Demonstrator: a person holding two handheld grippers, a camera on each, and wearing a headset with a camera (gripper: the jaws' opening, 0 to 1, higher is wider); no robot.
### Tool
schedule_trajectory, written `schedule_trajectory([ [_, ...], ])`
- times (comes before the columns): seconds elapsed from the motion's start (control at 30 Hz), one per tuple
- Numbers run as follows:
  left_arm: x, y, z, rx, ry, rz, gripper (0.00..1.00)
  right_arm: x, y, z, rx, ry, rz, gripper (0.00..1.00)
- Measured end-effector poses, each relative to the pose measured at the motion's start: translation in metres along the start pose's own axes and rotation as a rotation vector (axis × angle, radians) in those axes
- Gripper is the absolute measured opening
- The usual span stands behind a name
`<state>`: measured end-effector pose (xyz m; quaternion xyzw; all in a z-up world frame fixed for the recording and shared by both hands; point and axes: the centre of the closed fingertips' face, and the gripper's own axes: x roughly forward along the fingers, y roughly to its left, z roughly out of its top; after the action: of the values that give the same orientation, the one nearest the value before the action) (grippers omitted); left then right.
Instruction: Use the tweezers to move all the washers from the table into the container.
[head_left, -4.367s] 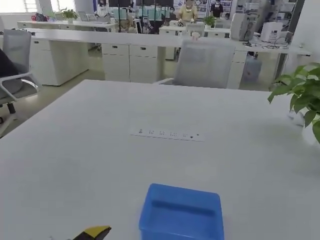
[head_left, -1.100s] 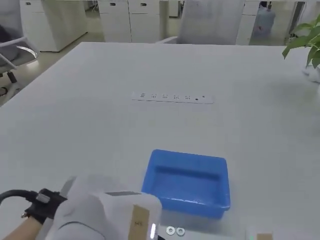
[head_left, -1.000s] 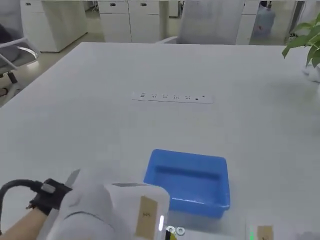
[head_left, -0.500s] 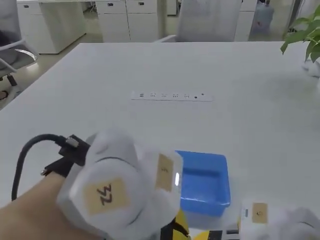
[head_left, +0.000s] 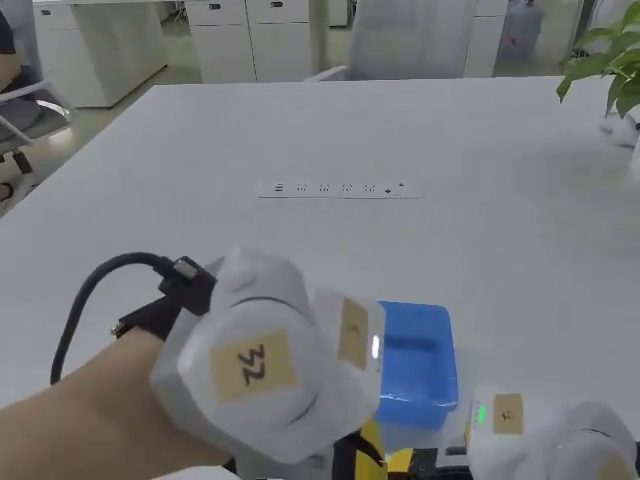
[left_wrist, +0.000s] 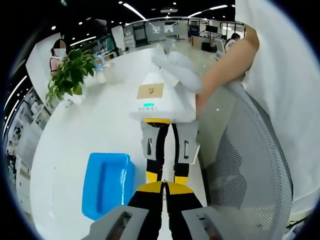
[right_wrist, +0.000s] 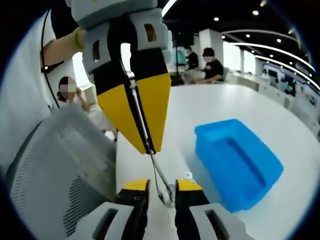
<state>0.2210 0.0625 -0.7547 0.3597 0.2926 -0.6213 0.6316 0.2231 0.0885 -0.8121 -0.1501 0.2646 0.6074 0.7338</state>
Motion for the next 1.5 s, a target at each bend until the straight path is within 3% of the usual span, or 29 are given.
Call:
schedule_trajectory([
  [0.1, 0.001, 0.001, -0.001, -0.014, 0.001, -0.006, 0.00, -0.007, 0.002, 0.013, -0.006, -0.024, 0.005, 0.13],
  [0.17, 0.003, -0.001, -0.003, -0.069, -0.001, -0.021, 0.00, -0.011, -0.004, 0.006, -0.074, 0.058, -0.022, 0.04],
  [0.2, 0.004, 0.004, -0.004, -0.080, -0.004, 0.000, 0.00, -0.008, -0.003, 0.007, -0.063, 0.050, -0.032, 0.03],
  [0.23, 0.005, 0.001, -0.005, -0.106, -0.019, -0.020, 0.00, -0.008, 0.000, 0.006, -0.067, 0.061, -0.021, 0.02],
  [0.33, 0.005, 0.002, -0.004, -0.247, -0.090, -0.005, 0.02, -0.008, -0.005, 0.006, -0.026, 0.068, -0.043, 0.02],
  [0.4, 0.002, 0.001, -0.003, -0.302, -0.137, 0.012, 0.06, -0.009, -0.006, 0.005, -0.021, 0.072, -0.047, 0.02],
  [0.53, -0.010, -0.002, -0.012, -0.433, -0.231, 0.113, 0.13, -0.013, -0.008, 0.002, 0.001, 0.070, -0.050, 0.02],
  [0.67, -0.025, -0.003, -0.030, -0.563, -0.295, 0.303, 0.26, -0.012, -0.009, 0.002, -0.005, 0.057, -0.050, 0.02],
  [0.73, -0.031, -0.007, -0.036, -0.644, -0.343, 0.380, 0.34, -0.011, -0.010, 0.003, 0.030, 0.037, -0.052, 0.02],
  [0.8, -0.038, -0.010, -0.043, -0.674, -0.386, 0.460, 0.38, -0.009, -0.010, 0.005, 0.074, 0.007, -0.051, 0.02],
  [0.87, -0.039, -0.013, -0.049, -0.691, -0.388, 0.511, 0.42, -0.009, -0.011, 0.006, 0.080, 0.001, -0.057, 0.02],
  [0.93, -0.043, -0.013, -0.052, -0.707, -0.419, 0.573, 0.46, -0.009, -0.011, 0.006, 0.081, 0.002, -0.063, 0.02],
  [1.03, -0.050, -0.006, -0.054, -0.776, -0.501, 0.663, 0.48, -0.009, -0.008, 0.006, 0.069, 0.004, -0.068, 0.02],
  [1.1, -0.054, -0.001, -0.056, -0.818, -0.525, 0.700, 0.54, -0.009, -0.008, 0.006, 0.056, 0.010, -0.074, 0.02],
  [1.17, -0.057, 0.005, -0.057, -0.806, -0.549, 0.753, 0.65, -0.009, -0.008, 0.006, 0.040, 0.014, -0.074, 0.02],
  [1.3, -0.068, 0.014, -0.065, -0.796, -0.544, 0.849, 0.82, -0.008, -0.009, 0.006, 0.007, 0.024, -0.084, 0.02],
  [1.37, -0.082, 0.019, -0.062, -0.797, -0.619, 0.912, 0.89, -0.008, -0.007, 0.006, 0.020, 0.023, -0.078, 0.02],
  [1.5, -0.093, 0.021, -0.059, -0.764, -0.648, 0.971, 0.93, -0.010, -0.010, 0.005, 0.021, 0.041, -0.098, 0.02],
])
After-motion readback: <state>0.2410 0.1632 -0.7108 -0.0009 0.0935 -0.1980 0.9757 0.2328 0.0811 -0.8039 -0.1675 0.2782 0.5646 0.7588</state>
